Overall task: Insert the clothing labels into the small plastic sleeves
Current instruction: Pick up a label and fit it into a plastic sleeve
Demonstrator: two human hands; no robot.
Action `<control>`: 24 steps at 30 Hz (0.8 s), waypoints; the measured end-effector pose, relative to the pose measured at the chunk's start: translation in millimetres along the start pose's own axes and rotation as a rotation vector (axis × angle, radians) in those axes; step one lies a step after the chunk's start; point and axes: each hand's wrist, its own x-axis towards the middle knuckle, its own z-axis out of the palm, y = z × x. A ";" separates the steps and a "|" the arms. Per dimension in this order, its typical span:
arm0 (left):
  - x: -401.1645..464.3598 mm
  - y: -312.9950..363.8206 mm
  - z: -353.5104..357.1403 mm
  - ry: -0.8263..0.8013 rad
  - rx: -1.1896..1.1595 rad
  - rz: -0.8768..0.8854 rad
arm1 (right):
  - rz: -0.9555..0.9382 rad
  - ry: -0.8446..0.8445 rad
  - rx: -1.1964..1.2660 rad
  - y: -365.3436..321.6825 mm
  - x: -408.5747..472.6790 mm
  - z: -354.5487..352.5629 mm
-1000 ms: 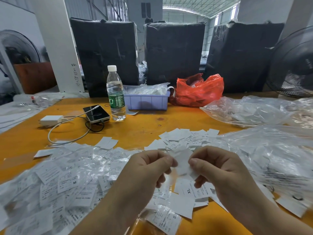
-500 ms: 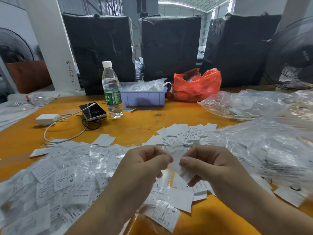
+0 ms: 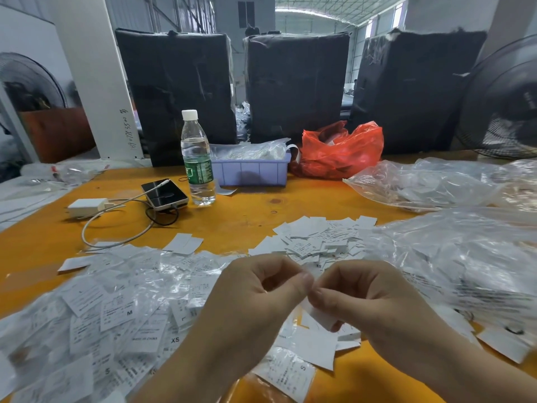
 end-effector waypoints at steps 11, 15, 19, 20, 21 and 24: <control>3.4 -5.0 -6.5 0.111 -0.138 -0.079 | -0.062 0.266 0.083 -3.6 5.5 -10.3; 1.0 -3.9 -1.7 0.162 -0.037 -0.003 | -0.061 0.250 0.059 -3.6 4.3 -11.5; -2.0 0.1 0.9 0.213 0.060 0.084 | -0.070 0.228 -0.037 -4.4 2.2 -9.9; -2.3 0.8 1.1 0.219 0.062 0.092 | -0.074 0.231 -0.055 -5.4 1.3 -9.8; -2.5 1.2 1.3 0.223 0.062 0.093 | -0.087 0.233 -0.084 -6.2 0.7 -9.4; -2.6 1.9 1.8 0.219 0.044 0.083 | -0.117 0.242 -0.193 -6.3 -1.9 -7.9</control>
